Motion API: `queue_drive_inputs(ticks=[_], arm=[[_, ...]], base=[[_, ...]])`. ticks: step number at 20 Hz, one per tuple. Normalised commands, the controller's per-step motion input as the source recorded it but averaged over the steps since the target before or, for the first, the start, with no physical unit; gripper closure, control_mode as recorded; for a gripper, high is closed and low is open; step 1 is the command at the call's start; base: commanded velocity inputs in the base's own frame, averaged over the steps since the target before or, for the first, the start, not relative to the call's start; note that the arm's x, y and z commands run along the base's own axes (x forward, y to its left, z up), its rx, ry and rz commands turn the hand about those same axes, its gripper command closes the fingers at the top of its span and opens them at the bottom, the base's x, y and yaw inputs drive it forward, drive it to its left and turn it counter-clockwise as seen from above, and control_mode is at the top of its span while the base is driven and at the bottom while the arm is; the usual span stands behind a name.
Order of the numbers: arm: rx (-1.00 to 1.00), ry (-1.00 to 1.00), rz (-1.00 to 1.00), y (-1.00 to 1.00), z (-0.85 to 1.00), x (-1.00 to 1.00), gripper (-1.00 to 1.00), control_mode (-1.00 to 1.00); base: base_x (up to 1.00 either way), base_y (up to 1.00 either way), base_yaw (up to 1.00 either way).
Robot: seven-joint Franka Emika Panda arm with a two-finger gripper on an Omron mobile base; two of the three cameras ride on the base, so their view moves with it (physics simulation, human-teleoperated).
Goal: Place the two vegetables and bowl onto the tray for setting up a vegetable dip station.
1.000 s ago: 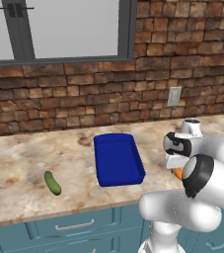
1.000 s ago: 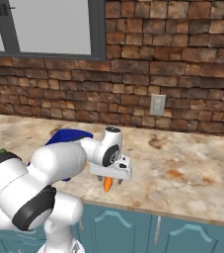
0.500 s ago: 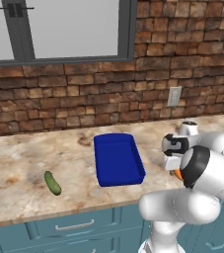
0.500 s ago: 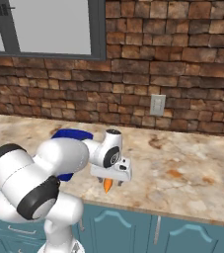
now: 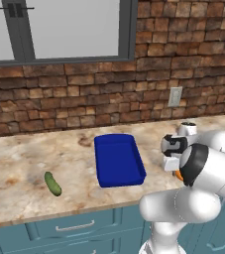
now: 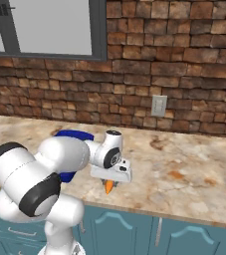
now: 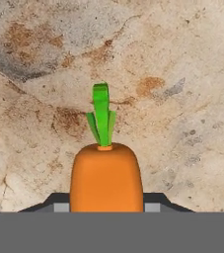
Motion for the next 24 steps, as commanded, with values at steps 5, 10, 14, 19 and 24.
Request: queue_drive_inputs(ticks=[5, 10, 14, 19, 24], arm=[[0.0, 0.0, 0.02, -0.03, 0.16, 0.14, 1.0, -1.0], [0.0, 0.0, 0.09, 0.01, 0.63, 0.1, 1.0, -1.0], [0.0, 0.0, 0.14, 0.11, 0.65, 0.01, 1.0, -1.0], [0.0, 0.0, 0.23, 0.35, 0.61, 0.0, 1.0, -1.0], [-0.01, 0.0, 0.3, 0.33, 0.31, 0.0, 1.0, -1.0]], base=[[0.0, 0.0, 0.0], [0.0, 0.0, 0.0], [0.0, 0.0, 0.0], [0.0, 0.0, 0.0], [0.0, 0.0, 0.0]])
